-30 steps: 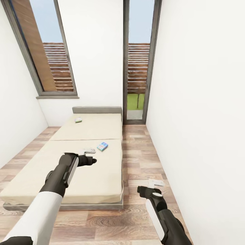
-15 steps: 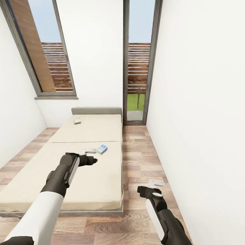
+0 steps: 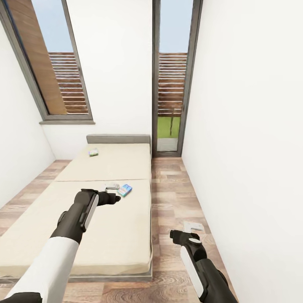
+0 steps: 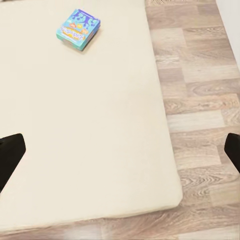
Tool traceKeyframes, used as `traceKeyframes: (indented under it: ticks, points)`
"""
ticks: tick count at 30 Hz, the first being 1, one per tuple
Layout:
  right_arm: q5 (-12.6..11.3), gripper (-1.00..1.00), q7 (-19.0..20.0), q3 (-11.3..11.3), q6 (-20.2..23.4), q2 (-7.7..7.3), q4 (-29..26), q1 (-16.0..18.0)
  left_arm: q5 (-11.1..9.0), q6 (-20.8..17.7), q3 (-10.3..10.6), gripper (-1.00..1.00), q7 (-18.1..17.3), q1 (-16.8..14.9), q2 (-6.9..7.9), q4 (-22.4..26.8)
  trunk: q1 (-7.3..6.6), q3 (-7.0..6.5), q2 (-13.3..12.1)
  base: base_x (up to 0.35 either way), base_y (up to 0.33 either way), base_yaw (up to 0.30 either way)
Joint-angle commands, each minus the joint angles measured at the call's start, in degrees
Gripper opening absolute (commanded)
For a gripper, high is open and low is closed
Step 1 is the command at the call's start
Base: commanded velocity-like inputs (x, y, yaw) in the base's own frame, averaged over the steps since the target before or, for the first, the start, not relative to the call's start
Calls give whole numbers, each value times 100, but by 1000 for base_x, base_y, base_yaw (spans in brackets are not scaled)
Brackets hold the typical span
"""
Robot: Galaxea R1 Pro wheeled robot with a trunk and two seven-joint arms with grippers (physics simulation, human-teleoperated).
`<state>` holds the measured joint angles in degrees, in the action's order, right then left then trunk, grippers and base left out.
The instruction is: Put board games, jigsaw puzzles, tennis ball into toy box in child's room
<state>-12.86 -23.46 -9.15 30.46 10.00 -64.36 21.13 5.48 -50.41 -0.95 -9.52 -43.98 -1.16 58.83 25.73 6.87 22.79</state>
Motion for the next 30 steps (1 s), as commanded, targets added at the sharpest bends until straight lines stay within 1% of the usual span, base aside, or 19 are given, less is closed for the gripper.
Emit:
traceKeyframes:
  ticks: [1,9,16,23,30]
  points:
    - [-58,100,-54,-8,13,0,-7,5,59,-21,-10,100,-50,-5,-5,6,6,13,13,131,0,0]
    - [-72,100,-48,-4,13,0,-6,5,52,-21,-6,100,-50,-5,-6,6,6,13,13,122,0,0]
    - [-82,100,-45,0,13,0,0,5,50,-21,-2,100,-50,-5,-6,6,6,13,13,57,0,0]
    - [-85,100,-37,1,13,0,3,5,50,-21,-2,100,-51,-5,-4,6,6,13,13,156,0,0]
    - [-85,100,-36,1,13,0,4,5,51,-21,-2,100,-56,-5,-4,6,6,13,13,39,0,0]
